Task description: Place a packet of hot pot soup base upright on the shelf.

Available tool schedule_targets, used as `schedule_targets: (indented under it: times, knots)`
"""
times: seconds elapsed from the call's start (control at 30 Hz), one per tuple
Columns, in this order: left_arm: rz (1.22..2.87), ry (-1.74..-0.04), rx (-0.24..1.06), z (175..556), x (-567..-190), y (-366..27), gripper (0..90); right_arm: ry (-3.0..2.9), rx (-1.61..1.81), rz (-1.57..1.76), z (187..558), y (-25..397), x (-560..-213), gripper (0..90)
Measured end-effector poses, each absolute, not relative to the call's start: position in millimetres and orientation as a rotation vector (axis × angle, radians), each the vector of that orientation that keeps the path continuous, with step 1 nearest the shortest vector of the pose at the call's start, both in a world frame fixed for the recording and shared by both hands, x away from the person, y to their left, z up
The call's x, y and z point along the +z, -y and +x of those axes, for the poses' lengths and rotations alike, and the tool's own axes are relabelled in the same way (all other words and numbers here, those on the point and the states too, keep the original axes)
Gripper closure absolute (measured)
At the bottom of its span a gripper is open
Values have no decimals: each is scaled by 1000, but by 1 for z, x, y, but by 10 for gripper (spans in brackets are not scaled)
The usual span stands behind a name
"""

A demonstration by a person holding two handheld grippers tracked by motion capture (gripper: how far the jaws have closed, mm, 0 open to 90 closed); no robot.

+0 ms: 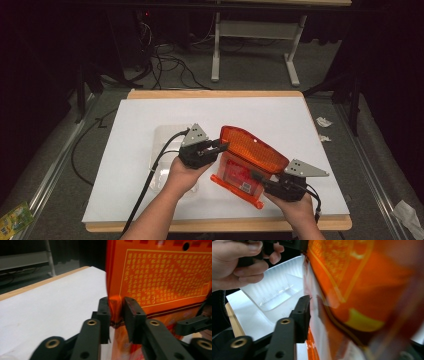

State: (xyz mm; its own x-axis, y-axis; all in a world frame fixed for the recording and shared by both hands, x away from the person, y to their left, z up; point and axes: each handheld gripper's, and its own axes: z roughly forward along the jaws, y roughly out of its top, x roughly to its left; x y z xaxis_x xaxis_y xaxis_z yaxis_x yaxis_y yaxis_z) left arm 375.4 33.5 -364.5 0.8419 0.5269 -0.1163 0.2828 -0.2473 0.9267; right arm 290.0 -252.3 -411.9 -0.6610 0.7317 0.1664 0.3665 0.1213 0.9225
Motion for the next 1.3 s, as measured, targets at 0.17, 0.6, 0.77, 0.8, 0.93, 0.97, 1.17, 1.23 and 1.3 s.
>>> schedule_targets:
  times: [0.17,0.6,0.77,0.8,0.93,0.97,1.17,1.23,1.3]
  knots:
    - [1857,-648,267,378,-368,-45,536,-2049,1541,1119,291,253,-412,647]
    - [1887,-764,421,366,-365,-120,324,-2068,1556,1097,288,253,-412,704]
    - [1867,-853,457,363,-371,-156,295,-2067,1558,1097,288,252,-412,709]
    - [1861,-870,462,362,-374,-164,293,-2067,1557,1096,287,252,-412,710]
    - [1824,-927,475,359,-380,-193,288,-2069,1559,1084,286,251,-412,712]
    - [1816,-935,480,357,-381,-199,284,-2073,1557,1081,286,251,-412,713]
    - [1797,-995,536,344,-396,-230,263,-2078,1555,1078,285,250,-411,713]
    - [1793,-1011,545,339,-402,-236,259,-2074,1557,1075,284,250,-411,712]
    - [1798,-1027,577,334,-412,-244,250,-2074,1560,1072,284,249,-411,711]
